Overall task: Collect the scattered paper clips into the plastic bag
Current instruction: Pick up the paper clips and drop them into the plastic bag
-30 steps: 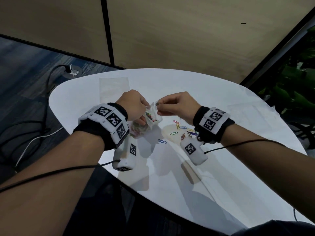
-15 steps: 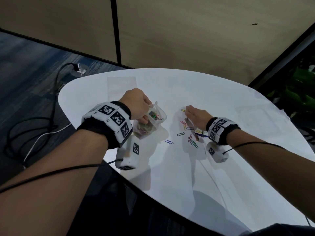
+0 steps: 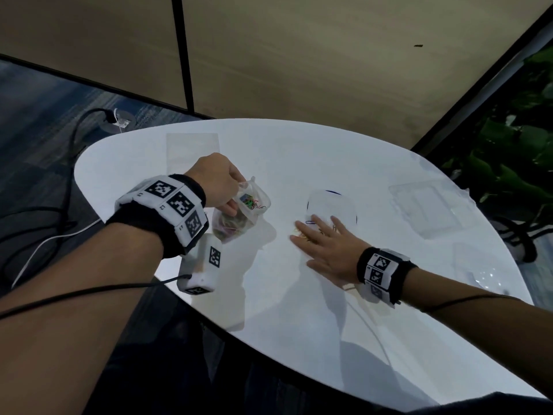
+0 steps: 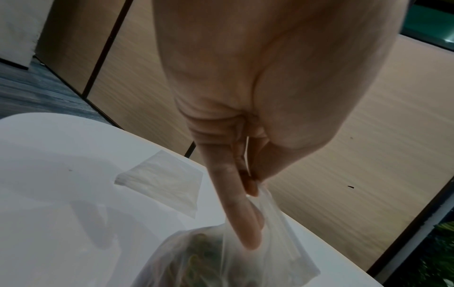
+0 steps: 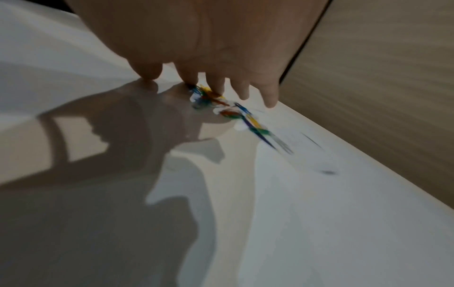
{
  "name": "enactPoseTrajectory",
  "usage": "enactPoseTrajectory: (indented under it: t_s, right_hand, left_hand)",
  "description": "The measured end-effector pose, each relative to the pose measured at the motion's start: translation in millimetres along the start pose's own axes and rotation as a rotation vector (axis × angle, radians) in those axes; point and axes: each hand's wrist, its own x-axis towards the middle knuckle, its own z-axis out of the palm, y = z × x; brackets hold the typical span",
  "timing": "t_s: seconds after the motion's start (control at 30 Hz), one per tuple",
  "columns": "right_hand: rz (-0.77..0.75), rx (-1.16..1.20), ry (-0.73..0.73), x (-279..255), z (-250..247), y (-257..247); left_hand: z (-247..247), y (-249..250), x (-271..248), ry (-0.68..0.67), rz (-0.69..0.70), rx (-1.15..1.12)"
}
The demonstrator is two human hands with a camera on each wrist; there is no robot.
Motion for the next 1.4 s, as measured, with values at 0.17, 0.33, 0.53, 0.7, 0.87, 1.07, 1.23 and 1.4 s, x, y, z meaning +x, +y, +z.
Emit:
enactPoseTrajectory:
  t_s: [0.17, 0.33, 0.53, 0.7, 0.87, 1.07, 1.23, 1.4]
  right_hand:
    - [0.003, 0.073, -0.029, -11, 9, 19]
    - [-0.04, 0.143, 0.214, -2, 7, 23]
    - [0.168, 0.268, 0.19, 5, -6, 22]
    - [0.666, 0.696, 0.146, 8, -27, 37]
    - [0.849, 1.397, 0.276, 13, -46, 48]
    - [0.527, 1.802, 0.345, 36, -107, 0]
    - [0.405, 1.581, 0.329, 49, -114, -26]
    - [0.525, 1.393, 0.426, 44, -105, 7]
  left_hand:
    - [3, 1, 3, -0.011, 0.011, 0.016]
    - [6, 2, 4, -0.015, 0.012, 0.02]
    - [13, 4, 5, -0.029, 0.021, 0.034]
    - [22, 4, 5, -0.058, 0.035, 0.053]
    - [32, 9, 5, -0.032, 0.07, 0.077]
    - [44, 18, 3, -0.065, 0.083, 0.07]
    - [42, 17, 3, -0.064, 0.083, 0.042]
    - [36, 14, 5, -0.047, 0.057, -0.002]
